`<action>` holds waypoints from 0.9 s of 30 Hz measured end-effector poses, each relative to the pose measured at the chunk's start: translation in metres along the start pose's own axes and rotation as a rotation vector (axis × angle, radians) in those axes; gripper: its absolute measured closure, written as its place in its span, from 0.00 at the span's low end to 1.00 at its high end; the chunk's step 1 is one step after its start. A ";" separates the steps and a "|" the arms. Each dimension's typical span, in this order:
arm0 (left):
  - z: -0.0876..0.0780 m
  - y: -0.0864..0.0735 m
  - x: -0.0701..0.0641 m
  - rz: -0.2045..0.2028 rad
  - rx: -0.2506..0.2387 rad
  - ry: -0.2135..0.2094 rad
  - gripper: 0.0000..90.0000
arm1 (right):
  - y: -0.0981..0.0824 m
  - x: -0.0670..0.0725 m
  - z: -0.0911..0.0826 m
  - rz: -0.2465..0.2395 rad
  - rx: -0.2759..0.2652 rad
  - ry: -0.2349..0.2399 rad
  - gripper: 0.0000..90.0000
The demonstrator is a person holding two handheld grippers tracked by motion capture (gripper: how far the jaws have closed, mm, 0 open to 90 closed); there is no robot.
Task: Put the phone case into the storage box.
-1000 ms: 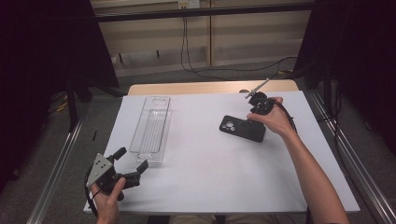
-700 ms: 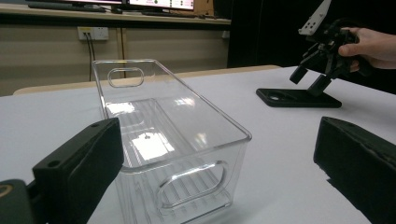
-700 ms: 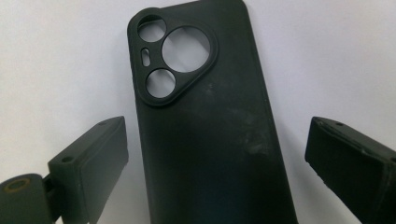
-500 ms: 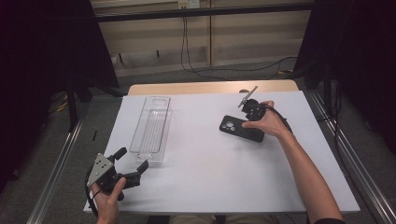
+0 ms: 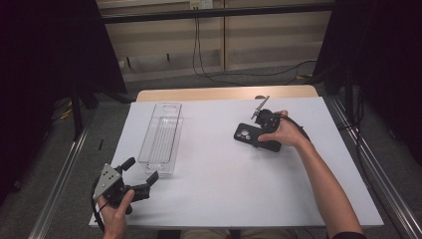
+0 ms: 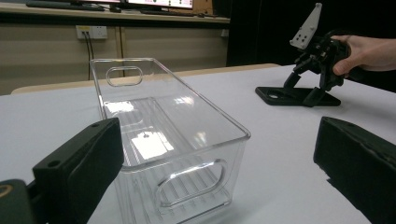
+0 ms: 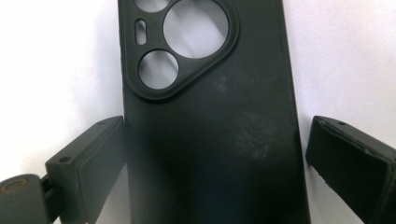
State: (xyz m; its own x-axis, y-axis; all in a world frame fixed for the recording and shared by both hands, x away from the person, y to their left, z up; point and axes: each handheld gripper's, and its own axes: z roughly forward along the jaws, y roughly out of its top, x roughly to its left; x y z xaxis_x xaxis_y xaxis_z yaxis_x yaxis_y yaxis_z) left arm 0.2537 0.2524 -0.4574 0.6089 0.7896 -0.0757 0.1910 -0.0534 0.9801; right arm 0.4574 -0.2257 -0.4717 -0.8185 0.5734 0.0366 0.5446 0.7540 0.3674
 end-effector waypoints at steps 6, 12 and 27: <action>-0.001 0.000 -0.001 -0.008 -0.007 0.005 0.02 | 0.010 -0.001 0.001 -0.005 0.081 0.003 0.05; -0.001 0.001 -0.001 0.000 -0.004 0.002 0.02 | 0.014 0.001 0.002 0.000 0.115 -0.024 0.05; -0.001 0.001 0.000 -0.006 -0.005 0.004 0.02 | 0.007 0.003 -0.004 -0.010 0.053 -0.010 0.16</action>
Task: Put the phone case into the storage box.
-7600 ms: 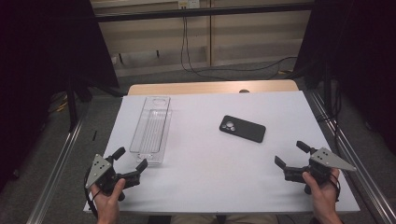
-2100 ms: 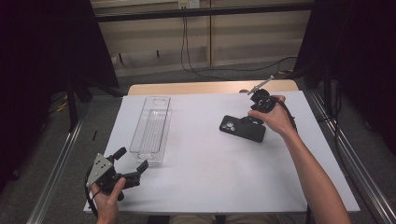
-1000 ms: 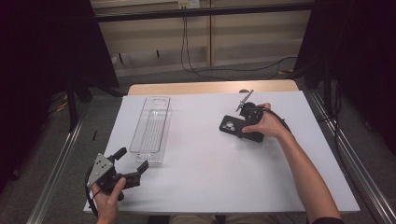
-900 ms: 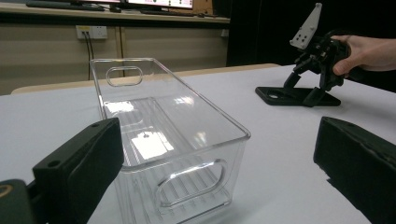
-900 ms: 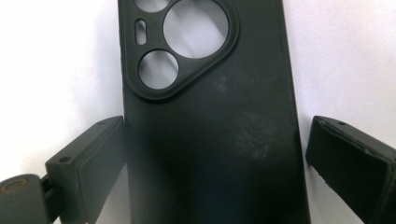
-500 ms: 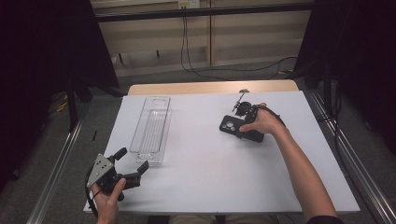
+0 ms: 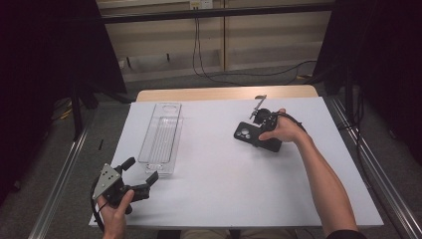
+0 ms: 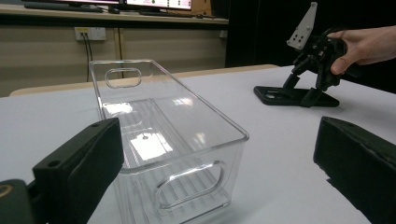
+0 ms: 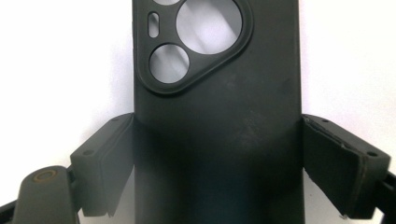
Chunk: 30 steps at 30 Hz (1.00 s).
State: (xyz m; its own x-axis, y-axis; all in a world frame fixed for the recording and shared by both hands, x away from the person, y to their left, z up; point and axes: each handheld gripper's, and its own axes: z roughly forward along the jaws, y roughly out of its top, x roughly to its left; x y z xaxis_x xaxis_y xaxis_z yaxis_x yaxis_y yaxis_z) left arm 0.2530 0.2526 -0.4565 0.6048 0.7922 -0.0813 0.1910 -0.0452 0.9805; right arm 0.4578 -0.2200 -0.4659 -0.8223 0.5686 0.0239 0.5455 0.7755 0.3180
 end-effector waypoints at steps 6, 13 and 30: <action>0.000 0.000 0.001 0.007 0.001 -0.001 0.02 | -0.003 -0.001 -0.002 0.004 -0.025 0.007 0.16; 0.000 0.000 0.001 0.008 0.002 -0.001 0.02 | -0.008 -0.001 -0.012 0.031 -0.083 0.007 0.16; -0.001 0.000 0.001 0.013 0.002 0.000 0.03 | -0.029 -0.003 -0.035 0.094 -0.347 -0.026 0.16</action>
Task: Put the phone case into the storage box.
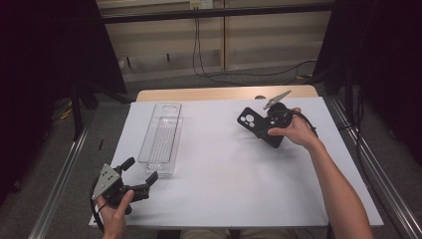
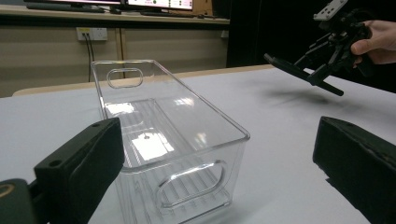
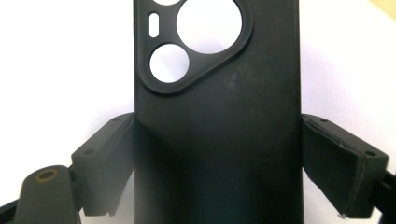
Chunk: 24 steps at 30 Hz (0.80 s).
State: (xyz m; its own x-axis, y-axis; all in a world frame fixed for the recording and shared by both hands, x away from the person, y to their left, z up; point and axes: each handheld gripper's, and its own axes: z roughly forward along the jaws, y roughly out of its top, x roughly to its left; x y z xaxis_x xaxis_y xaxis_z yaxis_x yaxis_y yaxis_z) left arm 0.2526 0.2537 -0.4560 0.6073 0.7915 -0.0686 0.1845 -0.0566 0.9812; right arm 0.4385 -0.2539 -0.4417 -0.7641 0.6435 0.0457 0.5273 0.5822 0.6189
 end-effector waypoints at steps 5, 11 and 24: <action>0.001 0.000 0.000 -0.007 0.001 -0.002 0.02 | -0.010 -0.002 -0.004 0.026 -0.064 -0.029 0.16; 0.000 0.000 -0.001 -0.008 -0.003 0.005 0.03 | -0.017 -0.003 -0.009 0.053 -0.143 -0.058 0.16; 0.000 0.000 0.000 -0.004 -0.004 0.004 0.02 | -0.029 0.004 -0.012 0.089 -0.319 -0.092 0.16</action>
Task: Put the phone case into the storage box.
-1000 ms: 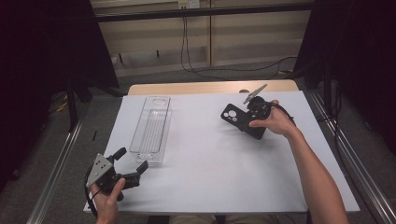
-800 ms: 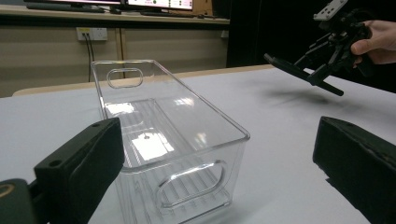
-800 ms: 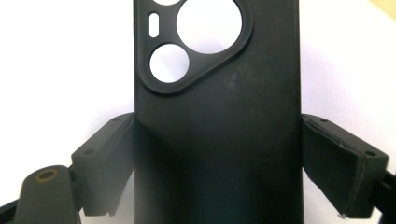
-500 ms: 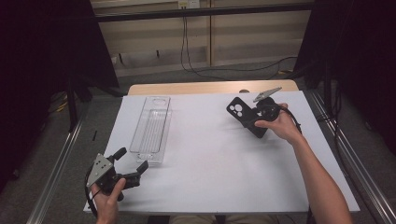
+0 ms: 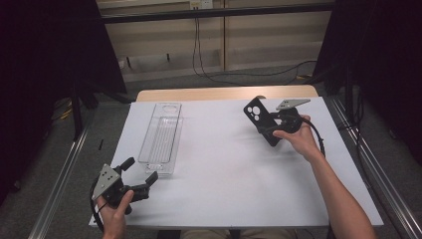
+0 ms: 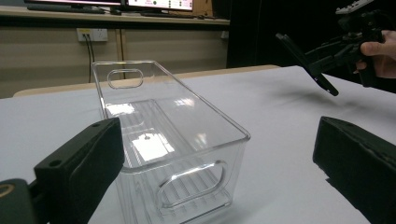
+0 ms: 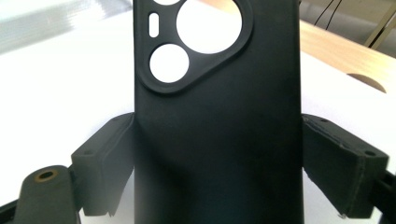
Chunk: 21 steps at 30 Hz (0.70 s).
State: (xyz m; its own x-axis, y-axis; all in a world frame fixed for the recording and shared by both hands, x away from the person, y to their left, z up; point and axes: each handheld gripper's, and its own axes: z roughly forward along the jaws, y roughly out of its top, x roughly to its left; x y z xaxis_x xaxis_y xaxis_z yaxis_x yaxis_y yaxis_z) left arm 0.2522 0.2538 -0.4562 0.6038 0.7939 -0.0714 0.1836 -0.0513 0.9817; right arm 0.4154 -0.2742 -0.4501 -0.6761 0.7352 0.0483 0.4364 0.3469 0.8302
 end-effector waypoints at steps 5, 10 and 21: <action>0.001 0.000 -0.001 -0.005 -0.002 -0.002 0.02 | -0.004 0.003 -0.002 0.009 -0.058 -0.012 0.16; 0.001 0.000 0.000 0.001 0.001 -0.006 0.03 | -0.011 0.003 -0.007 0.034 -0.150 -0.021 0.16; 0.001 0.000 -0.001 0.006 -0.001 -0.029 0.03 | -0.025 0.005 -0.026 0.062 -0.250 -0.005 0.16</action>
State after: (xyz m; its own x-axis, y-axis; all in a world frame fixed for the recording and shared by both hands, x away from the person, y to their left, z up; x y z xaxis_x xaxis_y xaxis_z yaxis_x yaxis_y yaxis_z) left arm 0.2524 0.2530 -0.4559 0.6270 0.7758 -0.0709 0.1794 -0.0553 0.9822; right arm 0.3857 -0.2943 -0.4558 -0.6494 0.7538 0.1007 0.3159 0.1468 0.9374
